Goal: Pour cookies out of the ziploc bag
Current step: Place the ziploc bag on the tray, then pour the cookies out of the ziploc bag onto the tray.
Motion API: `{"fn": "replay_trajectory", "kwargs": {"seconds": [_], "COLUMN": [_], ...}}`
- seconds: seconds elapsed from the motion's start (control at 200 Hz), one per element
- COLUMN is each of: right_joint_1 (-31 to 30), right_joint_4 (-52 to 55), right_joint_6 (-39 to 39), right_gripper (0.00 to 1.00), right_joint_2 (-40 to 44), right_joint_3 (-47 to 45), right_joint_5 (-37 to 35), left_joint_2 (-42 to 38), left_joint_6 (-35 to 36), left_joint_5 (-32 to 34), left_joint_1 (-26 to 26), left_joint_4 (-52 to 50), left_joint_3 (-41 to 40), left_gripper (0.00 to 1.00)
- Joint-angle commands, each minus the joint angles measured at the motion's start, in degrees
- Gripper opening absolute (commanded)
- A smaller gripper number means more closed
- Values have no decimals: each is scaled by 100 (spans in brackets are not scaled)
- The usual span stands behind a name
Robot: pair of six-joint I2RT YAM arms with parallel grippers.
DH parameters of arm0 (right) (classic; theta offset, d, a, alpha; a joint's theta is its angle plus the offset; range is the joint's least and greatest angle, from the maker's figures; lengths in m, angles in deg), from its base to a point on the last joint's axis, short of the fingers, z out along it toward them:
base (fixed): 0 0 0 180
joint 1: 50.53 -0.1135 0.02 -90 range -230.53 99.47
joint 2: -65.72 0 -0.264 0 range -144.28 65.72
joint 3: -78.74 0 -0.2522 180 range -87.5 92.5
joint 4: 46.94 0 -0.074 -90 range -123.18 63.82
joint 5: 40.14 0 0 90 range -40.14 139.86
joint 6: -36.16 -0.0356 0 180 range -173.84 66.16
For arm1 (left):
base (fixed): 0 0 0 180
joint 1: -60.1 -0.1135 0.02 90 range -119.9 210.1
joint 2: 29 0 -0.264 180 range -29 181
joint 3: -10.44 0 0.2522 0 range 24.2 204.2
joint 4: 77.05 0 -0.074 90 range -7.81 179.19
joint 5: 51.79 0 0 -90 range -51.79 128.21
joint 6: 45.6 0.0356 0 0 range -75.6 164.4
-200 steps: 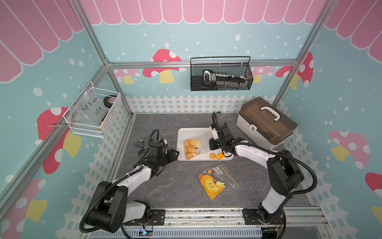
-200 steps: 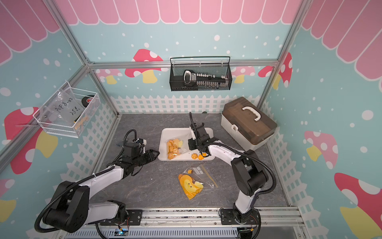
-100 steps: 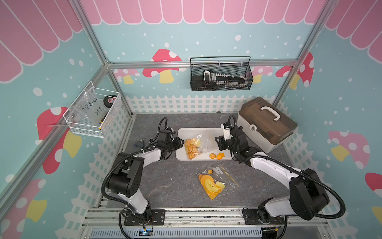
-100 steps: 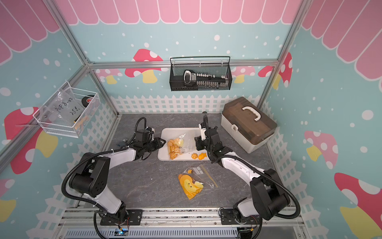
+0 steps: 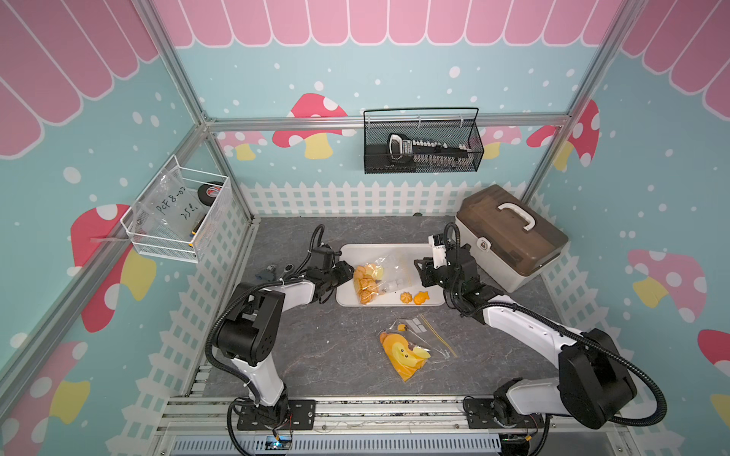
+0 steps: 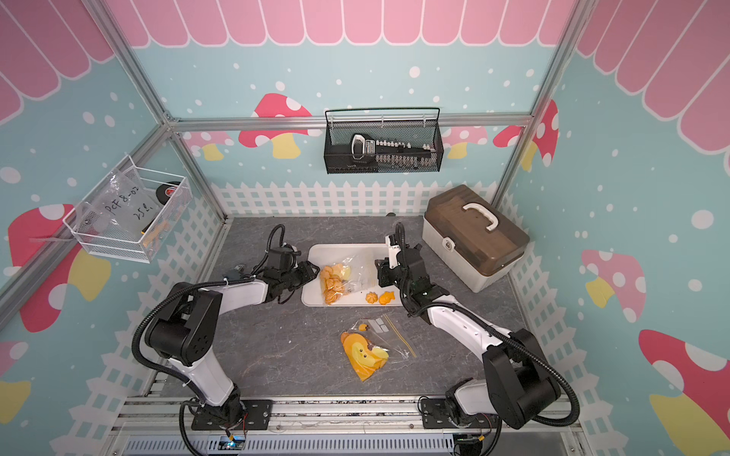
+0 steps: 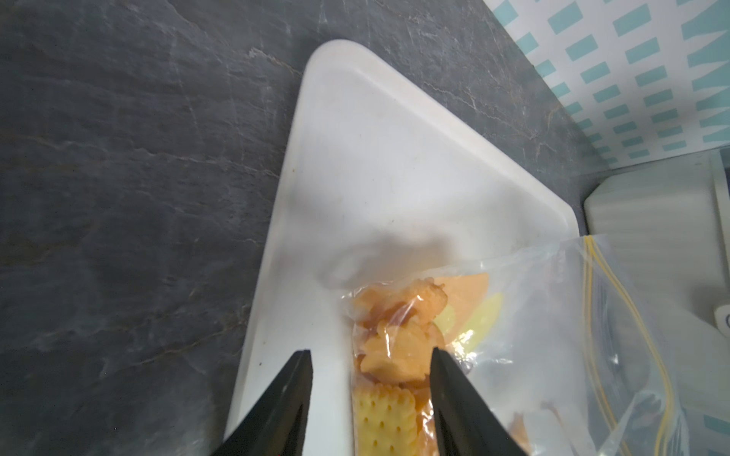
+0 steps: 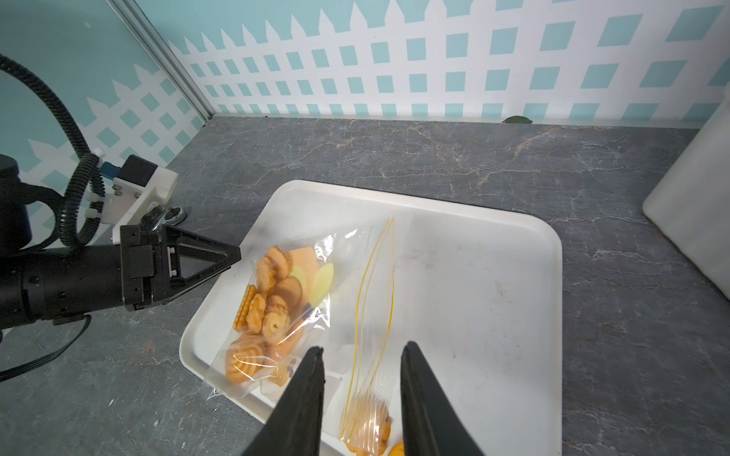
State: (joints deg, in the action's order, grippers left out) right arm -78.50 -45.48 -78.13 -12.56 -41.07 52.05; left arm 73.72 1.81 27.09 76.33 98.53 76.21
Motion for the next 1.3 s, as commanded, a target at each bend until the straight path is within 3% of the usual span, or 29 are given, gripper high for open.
{"fn": "replay_trajectory", "kwargs": {"seconds": [0.0,0.215,0.585,0.771,0.831,1.046,1.296], "right_joint_1": [37,72,109,118,125,134,142], "right_joint_4": [-177,-251,-300,-311,-317,-317,-317], "right_joint_6": [-32,-23,-40,-49,-40,-15,30], "right_gripper": [32,32,32,32,32,31,30], "right_joint_2": [15,85,90,103,103,123,77], "right_joint_3": [-140,-283,-338,-361,-362,-381,-383], "right_joint_5": [-12,-28,28,36,41,27,70], "left_joint_2": [294,544,835,893,841,254,-1268], "left_joint_6": [-552,-786,-789,-815,-789,-383,576], "left_joint_5": [254,418,491,528,539,815,1773], "left_joint_1": [29,73,369,377,372,381,653], "left_joint_4": [614,838,743,779,756,277,-1404], "left_joint_3": [-39,53,391,347,336,340,724], "left_gripper": [52,51,35,14,0,0,0]}}
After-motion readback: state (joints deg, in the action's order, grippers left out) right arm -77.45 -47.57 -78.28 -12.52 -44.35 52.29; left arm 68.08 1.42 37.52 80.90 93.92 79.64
